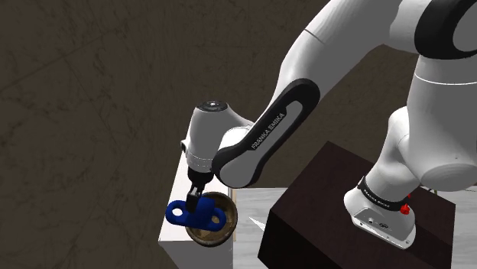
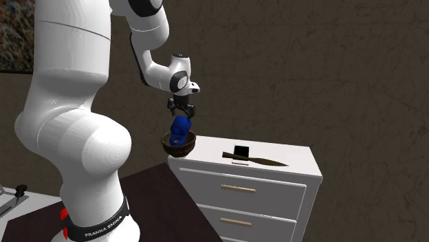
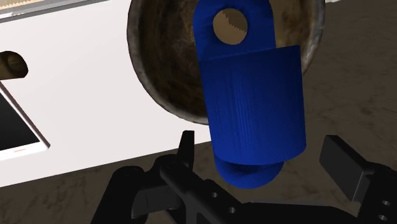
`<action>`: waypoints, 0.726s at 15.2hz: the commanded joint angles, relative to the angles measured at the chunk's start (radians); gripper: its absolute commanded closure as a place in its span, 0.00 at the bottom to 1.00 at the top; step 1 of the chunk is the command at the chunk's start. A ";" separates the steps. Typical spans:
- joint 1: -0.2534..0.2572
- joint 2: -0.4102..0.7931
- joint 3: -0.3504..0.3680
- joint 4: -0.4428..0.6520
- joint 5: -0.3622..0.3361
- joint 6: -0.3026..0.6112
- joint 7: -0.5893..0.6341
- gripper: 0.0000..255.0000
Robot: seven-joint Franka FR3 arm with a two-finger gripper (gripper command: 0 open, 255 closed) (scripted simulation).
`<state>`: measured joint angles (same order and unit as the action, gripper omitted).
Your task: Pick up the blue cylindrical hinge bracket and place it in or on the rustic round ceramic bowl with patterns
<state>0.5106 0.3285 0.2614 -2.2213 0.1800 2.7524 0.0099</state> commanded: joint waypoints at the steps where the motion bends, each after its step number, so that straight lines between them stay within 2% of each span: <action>1: -0.016 -0.057 0.009 -0.022 0.016 -0.035 -0.013 0.00; 3: -0.029 -0.116 0.014 -0.034 0.030 -0.084 -0.022 0.00; 11: -0.029 -0.116 0.014 -0.034 0.030 -0.084 -0.022 0.00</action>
